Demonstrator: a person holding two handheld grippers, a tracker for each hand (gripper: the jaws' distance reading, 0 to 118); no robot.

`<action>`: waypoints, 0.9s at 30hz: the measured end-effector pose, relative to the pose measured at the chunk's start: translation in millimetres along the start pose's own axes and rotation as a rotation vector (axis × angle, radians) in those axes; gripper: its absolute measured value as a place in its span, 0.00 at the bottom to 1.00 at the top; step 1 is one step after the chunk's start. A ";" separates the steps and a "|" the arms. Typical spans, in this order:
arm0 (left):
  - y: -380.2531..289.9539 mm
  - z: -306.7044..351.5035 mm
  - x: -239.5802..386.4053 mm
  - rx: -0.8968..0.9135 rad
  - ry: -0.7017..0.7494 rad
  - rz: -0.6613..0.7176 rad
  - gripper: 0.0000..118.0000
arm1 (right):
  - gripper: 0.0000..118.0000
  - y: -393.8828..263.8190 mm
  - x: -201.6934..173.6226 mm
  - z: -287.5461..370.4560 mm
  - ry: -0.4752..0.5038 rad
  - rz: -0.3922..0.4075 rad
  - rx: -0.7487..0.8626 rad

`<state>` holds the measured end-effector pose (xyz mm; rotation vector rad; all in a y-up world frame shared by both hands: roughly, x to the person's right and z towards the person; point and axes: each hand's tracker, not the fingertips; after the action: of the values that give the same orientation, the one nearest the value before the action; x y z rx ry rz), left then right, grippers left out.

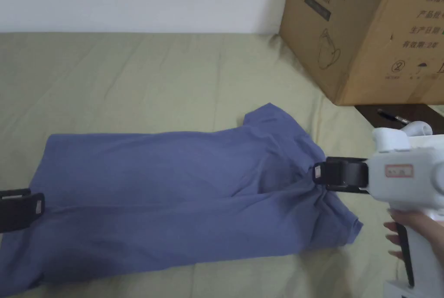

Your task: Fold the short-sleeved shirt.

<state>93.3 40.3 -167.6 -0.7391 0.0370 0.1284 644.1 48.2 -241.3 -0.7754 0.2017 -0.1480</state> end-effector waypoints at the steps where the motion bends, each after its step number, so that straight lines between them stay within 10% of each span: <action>1: -4.2 13.5 3.9 0.018 -0.009 0.003 0.99 | 0.96 -6.0 -4.2 16.1 0.015 0.000 0.034; 4: -26.9 69.1 24.9 0.100 -0.061 0.017 0.81 | 0.63 -38.0 -15.6 76.3 0.100 -0.024 0.197; 6: -46.1 100.1 38.2 0.148 -0.053 0.013 0.08 | 0.00 -60.0 -21.8 103.8 0.125 -0.045 0.258; 14: -78.1 144.5 26.7 0.176 -0.049 0.056 0.00 | 0.00 -73.8 -11.7 139.9 0.090 -0.071 0.244; 22: -85.1 134.6 33.1 0.153 -0.088 0.113 0.00 | 0.08 5.1 43.0 29.5 0.039 -0.076 -0.182; 24: -87.8 128.0 31.7 0.148 -0.090 0.131 0.00 | 0.92 7.9 57.0 -8.7 0.029 -0.128 -0.340; 27: -88.9 123.4 29.6 0.145 -0.107 0.161 0.00 | 0.86 -6.0 81.4 -45.8 -0.005 -0.237 -0.379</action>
<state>132.8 61.5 -19.3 -0.5829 0.0041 0.3158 712.0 -3.9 -279.2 -1.1767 0.1339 -0.3382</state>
